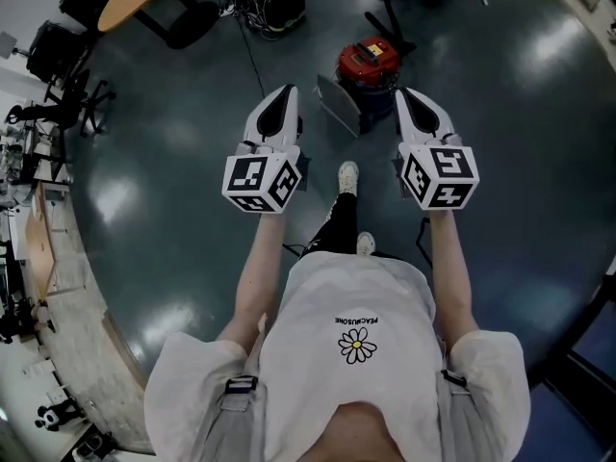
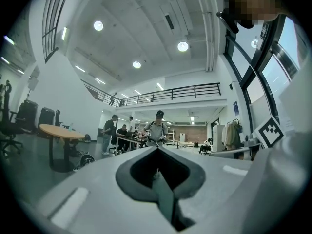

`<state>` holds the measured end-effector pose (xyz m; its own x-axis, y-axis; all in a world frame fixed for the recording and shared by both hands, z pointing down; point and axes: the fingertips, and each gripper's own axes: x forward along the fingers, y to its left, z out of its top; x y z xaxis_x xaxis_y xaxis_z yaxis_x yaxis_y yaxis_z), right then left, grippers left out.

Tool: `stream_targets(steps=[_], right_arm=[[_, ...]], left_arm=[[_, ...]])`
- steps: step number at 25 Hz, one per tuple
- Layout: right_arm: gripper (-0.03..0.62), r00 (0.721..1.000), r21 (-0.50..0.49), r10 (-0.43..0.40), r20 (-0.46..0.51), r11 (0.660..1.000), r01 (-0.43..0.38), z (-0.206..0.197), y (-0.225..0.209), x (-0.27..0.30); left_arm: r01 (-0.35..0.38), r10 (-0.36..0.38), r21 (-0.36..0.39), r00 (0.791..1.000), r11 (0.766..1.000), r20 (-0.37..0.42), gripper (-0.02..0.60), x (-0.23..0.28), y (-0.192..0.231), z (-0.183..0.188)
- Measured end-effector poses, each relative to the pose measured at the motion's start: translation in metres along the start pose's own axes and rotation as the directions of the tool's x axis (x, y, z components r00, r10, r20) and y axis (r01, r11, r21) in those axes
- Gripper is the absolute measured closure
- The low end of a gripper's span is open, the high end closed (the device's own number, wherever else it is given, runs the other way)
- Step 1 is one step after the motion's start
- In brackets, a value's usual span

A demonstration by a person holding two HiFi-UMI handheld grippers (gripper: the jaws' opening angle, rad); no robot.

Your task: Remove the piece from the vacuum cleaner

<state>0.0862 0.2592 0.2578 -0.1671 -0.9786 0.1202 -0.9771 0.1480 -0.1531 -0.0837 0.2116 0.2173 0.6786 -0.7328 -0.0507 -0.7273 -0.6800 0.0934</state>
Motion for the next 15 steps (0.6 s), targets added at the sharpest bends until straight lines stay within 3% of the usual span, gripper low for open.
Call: stream_targets(steps=[8,15], right_arm=[[0.569,0.998,-0.042,-0.036,-0.057,0.999,0.034,0.001,-0.039,0.073],[0.569,0.996,-0.051,-0.01,-0.092,0.999,0.005,0.003,-0.052,0.174]], left_arm=[[0.043,-0.044,-0.058,0.999,0.997,-0.003,0.58,0.089,0.036,-0.018],[0.024,-0.027,-0.096,0.999,0.995,-0.027,0.58,0.161,0.107,-0.036]])
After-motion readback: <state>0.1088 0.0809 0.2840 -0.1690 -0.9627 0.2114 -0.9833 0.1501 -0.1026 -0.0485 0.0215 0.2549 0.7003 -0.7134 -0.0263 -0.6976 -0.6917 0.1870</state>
